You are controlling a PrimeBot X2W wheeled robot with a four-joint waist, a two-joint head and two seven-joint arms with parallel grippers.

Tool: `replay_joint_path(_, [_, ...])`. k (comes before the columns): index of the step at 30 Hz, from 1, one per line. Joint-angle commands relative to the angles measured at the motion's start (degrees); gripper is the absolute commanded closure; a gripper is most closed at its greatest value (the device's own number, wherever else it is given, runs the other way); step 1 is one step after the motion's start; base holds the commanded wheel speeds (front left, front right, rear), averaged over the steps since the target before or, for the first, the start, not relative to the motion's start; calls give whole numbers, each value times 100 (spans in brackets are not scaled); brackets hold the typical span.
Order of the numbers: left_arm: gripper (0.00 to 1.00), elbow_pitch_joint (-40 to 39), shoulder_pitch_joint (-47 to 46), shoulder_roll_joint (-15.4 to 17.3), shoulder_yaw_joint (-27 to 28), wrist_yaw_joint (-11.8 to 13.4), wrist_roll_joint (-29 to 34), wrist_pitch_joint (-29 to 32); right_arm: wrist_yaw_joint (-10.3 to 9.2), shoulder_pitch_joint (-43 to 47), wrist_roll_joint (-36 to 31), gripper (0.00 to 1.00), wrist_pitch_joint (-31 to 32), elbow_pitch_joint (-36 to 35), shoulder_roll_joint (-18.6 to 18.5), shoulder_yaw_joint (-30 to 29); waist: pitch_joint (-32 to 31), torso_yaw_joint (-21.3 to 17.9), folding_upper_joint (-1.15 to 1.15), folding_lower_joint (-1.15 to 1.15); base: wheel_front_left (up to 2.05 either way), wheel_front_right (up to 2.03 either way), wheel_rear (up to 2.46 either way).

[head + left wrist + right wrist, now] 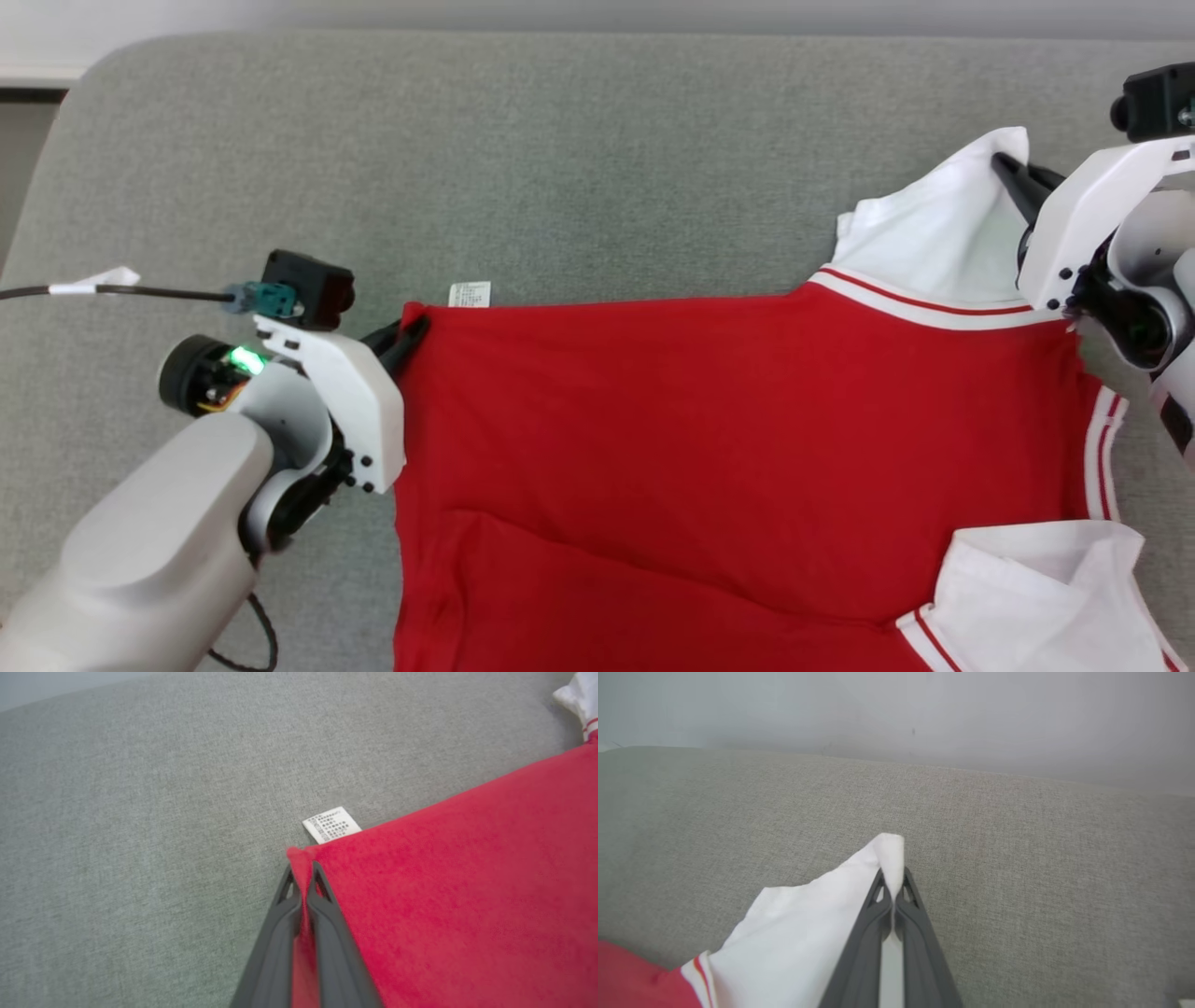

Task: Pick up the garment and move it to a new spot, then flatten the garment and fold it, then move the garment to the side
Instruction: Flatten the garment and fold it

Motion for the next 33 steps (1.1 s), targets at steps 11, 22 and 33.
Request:
replay_joint_path(11, [100,-78,352,319,-62,-101,-273,310,-12,583,584,100,-261,-803,-359,314,-688,-358,0,0,0,0,0])
replay_joint_path(22, [100,-435,613,687,-111,-531,-1082,1391,-12,1438,1069,100,143,-1725,-815,826,-1500,-652,0,0,0,0,0])
replay_joint_path(33, [100,-184,743,695,-373,-1022,-2194,2966,-12,2133,1566,100,853,-2318,-1170,1175,-2032,-795,0,0,0,0,0])
